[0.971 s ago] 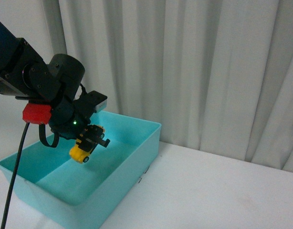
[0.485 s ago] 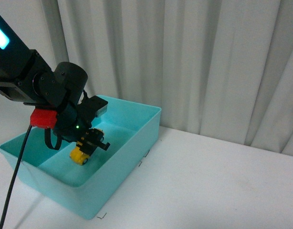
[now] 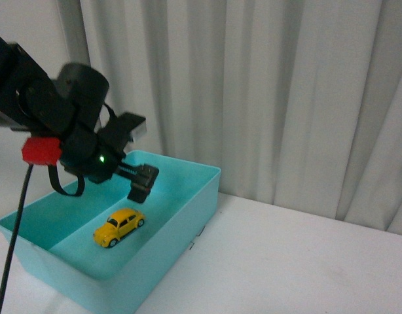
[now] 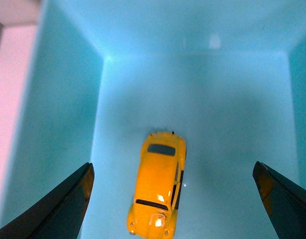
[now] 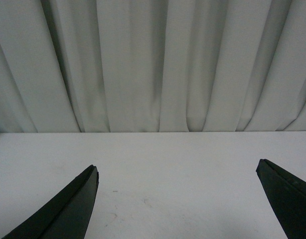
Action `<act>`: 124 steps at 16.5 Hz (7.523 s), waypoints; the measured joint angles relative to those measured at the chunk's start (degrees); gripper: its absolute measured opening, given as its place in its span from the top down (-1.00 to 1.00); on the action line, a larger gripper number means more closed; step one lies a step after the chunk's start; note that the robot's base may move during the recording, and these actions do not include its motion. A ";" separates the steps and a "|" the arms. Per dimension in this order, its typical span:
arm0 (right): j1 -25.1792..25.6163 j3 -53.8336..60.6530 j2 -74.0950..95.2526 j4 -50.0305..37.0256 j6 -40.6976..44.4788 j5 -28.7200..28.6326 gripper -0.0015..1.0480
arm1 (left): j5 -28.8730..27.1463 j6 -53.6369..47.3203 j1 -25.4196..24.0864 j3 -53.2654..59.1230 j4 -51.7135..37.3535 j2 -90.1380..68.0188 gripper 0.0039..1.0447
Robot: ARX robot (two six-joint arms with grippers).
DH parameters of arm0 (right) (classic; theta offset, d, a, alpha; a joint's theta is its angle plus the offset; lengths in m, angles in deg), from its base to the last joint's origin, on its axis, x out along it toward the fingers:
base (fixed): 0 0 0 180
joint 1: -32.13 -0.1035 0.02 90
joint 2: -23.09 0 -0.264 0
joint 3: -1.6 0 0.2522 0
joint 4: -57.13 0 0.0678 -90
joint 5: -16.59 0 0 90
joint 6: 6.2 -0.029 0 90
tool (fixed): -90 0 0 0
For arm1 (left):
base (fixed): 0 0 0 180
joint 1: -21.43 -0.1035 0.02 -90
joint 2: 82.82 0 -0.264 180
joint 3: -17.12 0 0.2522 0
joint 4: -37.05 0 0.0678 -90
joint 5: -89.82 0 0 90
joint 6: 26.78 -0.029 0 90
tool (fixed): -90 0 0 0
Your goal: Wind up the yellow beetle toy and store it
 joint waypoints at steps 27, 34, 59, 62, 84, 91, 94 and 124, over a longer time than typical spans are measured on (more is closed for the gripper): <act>0.00 0.00 0.00 0.00 0.00 -0.02 -0.87 | -0.33 15.30 12.81 60.28 -30.16 74.69 0.97; 0.00 0.00 0.00 0.00 0.00 -0.02 -0.87 | -0.33 15.32 12.81 60.30 -17.16 88.52 0.97; 0.00 0.00 0.02 -0.02 0.00 -0.02 -0.87 | -0.33 15.34 12.81 60.28 1.55 106.71 -0.86; 0.00 0.00 0.00 0.00 0.00 -0.02 -0.87 | -0.33 15.34 12.81 60.28 1.57 106.71 -0.88; 0.00 0.00 0.00 -0.02 0.00 -0.02 -0.87 | -0.33 15.34 12.81 60.28 1.55 106.71 -0.88; 0.00 0.00 0.02 -0.02 0.00 -0.02 -0.87 | -0.33 15.34 12.81 60.28 1.55 106.71 -0.88; 0.00 0.00 0.02 -0.17 0.00 -0.02 -0.87 | -0.31 15.34 12.81 60.28 1.40 106.71 -0.88; 0.00 0.00 0.02 0.09 -0.20 0.00 -0.87 | -0.33 15.47 12.81 60.28 1.68 106.71 -0.88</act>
